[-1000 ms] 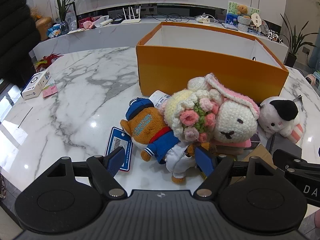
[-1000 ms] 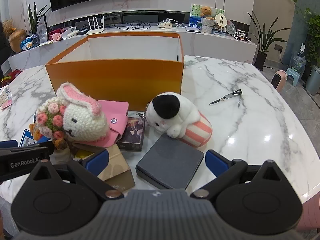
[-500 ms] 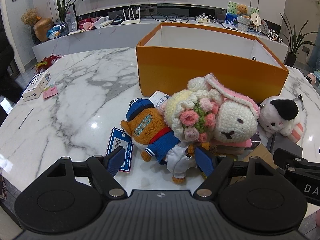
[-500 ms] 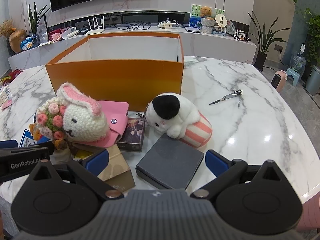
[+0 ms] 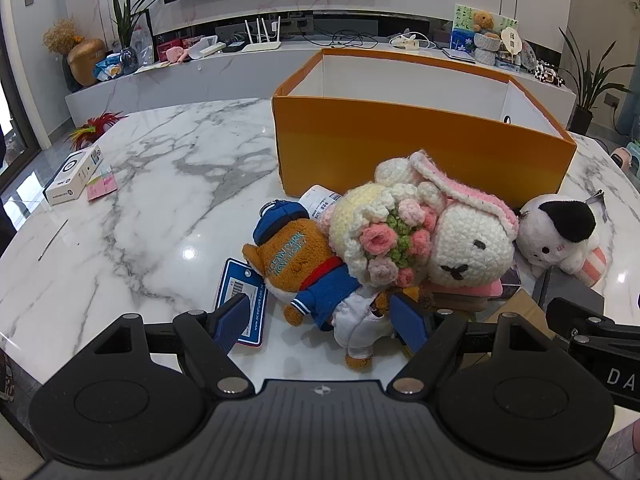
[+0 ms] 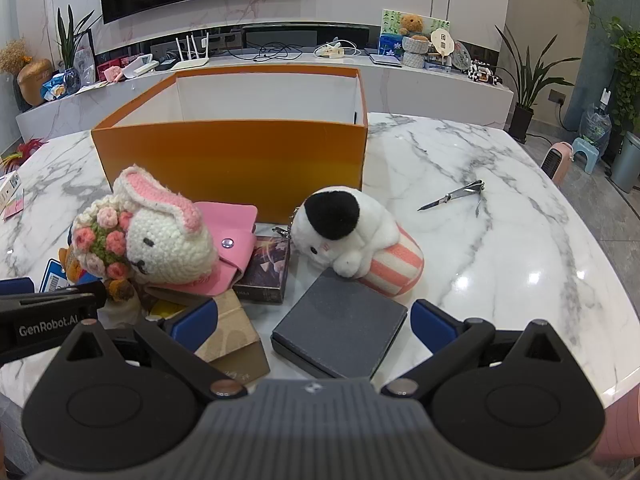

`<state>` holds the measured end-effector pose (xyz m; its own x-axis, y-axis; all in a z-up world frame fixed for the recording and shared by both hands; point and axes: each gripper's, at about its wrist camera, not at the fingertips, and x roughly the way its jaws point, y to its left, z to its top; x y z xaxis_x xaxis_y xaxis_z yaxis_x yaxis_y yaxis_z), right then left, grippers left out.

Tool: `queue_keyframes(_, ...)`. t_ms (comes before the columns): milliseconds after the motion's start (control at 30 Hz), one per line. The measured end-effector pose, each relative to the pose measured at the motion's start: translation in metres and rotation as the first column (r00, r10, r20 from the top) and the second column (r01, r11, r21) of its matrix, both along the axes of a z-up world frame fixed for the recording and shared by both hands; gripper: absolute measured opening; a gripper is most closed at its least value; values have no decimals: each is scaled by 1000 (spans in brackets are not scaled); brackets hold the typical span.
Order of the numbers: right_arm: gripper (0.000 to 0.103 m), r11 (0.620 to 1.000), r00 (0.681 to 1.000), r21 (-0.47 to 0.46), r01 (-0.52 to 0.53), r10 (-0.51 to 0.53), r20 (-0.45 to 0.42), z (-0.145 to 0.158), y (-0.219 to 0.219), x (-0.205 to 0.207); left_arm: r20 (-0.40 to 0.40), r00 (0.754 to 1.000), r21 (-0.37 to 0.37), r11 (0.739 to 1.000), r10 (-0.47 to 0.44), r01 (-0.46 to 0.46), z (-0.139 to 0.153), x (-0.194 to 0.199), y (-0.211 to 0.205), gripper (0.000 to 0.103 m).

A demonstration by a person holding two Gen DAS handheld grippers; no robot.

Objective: Organize objects
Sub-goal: 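Move left tool to the brown bear plush while right tool approaches the grey notebook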

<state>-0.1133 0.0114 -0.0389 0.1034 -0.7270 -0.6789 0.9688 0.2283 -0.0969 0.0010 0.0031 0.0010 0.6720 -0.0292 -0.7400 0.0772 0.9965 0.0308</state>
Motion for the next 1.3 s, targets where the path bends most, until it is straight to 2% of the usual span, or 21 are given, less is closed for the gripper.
queue_keyframes(333,102,1000,1000,4,21,-21,1,1,1,-2,6,1000,-9,1000,-21,21,1,-2,0,91)
queue_keyframes(433,102,1000,1000,8,20,-20,-3,1,3,-12,10,997,-13,997,-80,81,1,-6,5,91)
queue_keyframes(567,102,999,999,45,-4,3,35,-4,0,-42,18,985,-19,985,-170,171,0,-15,16,91)
queue_keyframes(700,102,997,998,76,19,-23,51,-9,-6,-59,8,981,-47,980,-193,193,-3,-13,21,91)
queue_keyframes(800,102,997,997,81,18,-24,67,-13,-10,-61,0,984,-64,982,-181,180,-4,-7,24,91)
queue_keyframes(933,102,993,993,97,65,-74,94,-21,-23,-58,1,990,-59,988,-143,142,-3,0,31,91)
queue_keyframes(1133,102,984,982,140,107,-126,142,-33,-48,-41,10,995,-17,995,-97,97,-2,10,47,91)
queue_keyframes(1300,102,977,978,137,161,-177,110,-43,-56,-22,-3,999,-34,998,-51,51,-5,13,71,91)
